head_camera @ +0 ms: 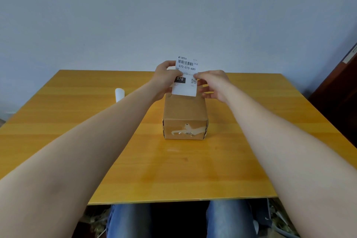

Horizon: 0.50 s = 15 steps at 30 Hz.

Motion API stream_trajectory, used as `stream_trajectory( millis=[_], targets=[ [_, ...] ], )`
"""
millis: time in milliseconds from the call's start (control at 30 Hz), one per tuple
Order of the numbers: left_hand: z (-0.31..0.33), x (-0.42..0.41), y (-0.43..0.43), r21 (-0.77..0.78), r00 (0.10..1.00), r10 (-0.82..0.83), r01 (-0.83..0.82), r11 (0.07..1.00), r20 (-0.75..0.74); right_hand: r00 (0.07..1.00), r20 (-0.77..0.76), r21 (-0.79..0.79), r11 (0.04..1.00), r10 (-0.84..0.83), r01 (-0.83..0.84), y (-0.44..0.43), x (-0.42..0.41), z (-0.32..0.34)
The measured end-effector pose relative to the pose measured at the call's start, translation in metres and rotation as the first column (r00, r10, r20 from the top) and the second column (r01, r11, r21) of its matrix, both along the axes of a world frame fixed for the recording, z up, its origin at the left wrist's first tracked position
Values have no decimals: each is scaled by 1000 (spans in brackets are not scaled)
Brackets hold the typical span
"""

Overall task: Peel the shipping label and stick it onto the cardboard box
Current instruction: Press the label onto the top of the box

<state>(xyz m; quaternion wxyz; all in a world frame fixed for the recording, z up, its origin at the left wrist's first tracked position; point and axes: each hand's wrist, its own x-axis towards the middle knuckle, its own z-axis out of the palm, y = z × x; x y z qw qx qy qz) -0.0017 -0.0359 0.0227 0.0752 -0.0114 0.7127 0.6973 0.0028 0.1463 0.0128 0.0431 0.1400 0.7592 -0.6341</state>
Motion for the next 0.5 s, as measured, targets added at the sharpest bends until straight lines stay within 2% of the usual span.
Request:
stream_trajectory(
  millis=[300, 500],
  targets=[
    [-6, 3, -6, -171, 999, -20, 28, 985, 50, 998, 63, 44, 999, 15, -18, 6, 3, -3],
    [-10, 2, -14, -219, 996, 35, -15, 976, 85, 991, 130, 88, 995, 38, -49, 7, 5, -6]
  ],
)
